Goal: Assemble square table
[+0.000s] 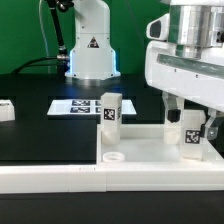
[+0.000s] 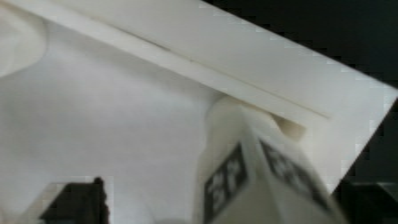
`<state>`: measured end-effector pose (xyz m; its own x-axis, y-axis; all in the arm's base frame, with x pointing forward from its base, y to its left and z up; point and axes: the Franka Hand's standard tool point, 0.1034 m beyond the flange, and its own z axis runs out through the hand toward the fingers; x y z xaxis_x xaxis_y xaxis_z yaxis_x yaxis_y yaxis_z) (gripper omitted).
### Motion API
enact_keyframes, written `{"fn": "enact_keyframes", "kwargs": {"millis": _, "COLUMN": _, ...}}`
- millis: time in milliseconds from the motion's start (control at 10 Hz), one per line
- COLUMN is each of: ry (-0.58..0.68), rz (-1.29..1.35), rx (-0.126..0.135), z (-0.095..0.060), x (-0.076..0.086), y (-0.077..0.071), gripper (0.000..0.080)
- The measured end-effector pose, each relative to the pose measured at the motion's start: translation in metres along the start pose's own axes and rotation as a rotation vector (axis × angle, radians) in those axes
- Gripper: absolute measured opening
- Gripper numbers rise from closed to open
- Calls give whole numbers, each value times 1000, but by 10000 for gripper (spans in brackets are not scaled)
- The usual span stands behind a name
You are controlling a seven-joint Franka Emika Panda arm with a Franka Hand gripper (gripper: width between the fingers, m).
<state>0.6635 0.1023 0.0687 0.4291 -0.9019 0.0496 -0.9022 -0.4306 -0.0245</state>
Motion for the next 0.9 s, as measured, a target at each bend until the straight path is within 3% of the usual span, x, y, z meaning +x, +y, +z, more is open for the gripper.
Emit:
{"fn": "enact_keyframes", "kwargs": {"millis": 300, "ry": 6, "rz": -219, "rx": -1, "z": 0, "x": 0, "y": 0, "gripper": 649}}
{"fn": "enact_keyframes", "kwargs": {"millis": 500, "ry": 36, "rz": -390, "rx": -14, "z": -1, "x": -14, "y": -6, "gripper": 649}}
{"fn": "enact_keyframes", "kwargs": {"millis": 700, "ry": 39, "rz": -415, "rx": -13, "z": -3, "x": -14, "y": -8, "gripper": 632}}
{"fn": "enact_keyframes", "kwargs": {"millis": 800, "ry": 39, "rz": -415, "rx": -13, "z": -3, "x": -14, "y": -8, "gripper": 455}}
{"fn": "enact_keyframes", "kwargs": {"millis": 900, "ry": 38, "rz": -401, "rx": -13, "z": -3, "x": -15, "y": -8, "gripper": 455}}
